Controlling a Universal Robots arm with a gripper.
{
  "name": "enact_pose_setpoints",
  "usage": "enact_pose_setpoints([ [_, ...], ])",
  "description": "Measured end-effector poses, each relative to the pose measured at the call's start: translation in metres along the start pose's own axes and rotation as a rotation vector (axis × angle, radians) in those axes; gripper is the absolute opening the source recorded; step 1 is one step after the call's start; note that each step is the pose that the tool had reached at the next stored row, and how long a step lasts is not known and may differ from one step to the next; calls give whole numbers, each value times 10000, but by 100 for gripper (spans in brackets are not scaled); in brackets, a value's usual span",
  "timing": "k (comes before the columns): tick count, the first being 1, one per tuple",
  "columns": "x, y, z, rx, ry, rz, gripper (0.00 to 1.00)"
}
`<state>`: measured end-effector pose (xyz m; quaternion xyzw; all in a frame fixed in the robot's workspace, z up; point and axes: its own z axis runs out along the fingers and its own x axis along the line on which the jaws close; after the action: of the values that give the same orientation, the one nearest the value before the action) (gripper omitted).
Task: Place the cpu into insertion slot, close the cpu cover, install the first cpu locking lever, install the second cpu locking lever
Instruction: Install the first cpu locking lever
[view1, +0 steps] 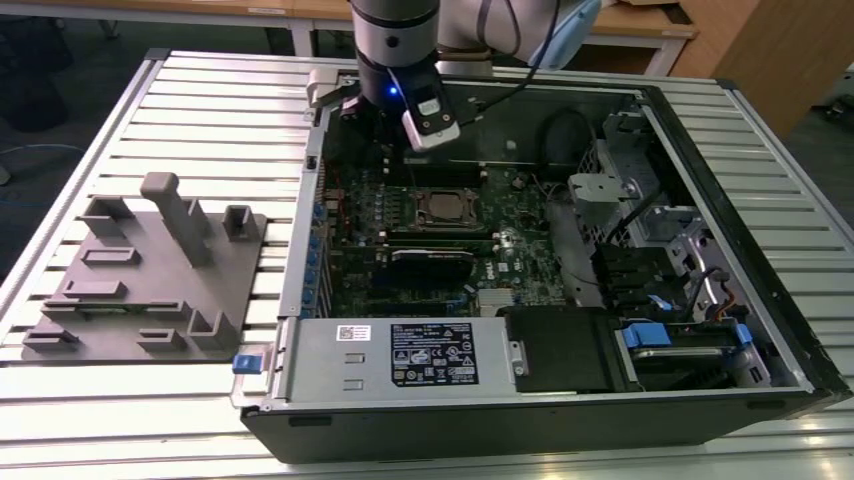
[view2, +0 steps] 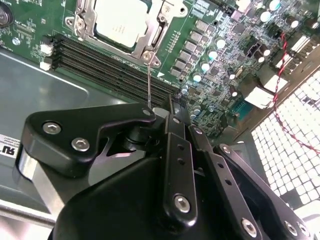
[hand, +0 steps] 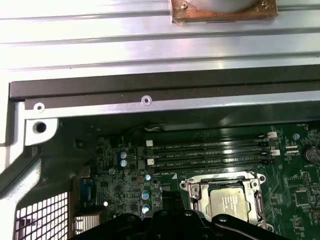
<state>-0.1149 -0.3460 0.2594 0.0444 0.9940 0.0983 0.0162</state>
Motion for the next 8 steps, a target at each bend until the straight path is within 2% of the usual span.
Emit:
enact_pose_setpoints([
  [1, 0, -1, 0, -12, 2, 1, 11],
  [4, 1, -11, 3, -281, 26, 10, 11],
  [7, 2, -17, 4, -396, 36, 15, 11],
  [8, 3, -21, 5, -476, 42, 18, 11],
])
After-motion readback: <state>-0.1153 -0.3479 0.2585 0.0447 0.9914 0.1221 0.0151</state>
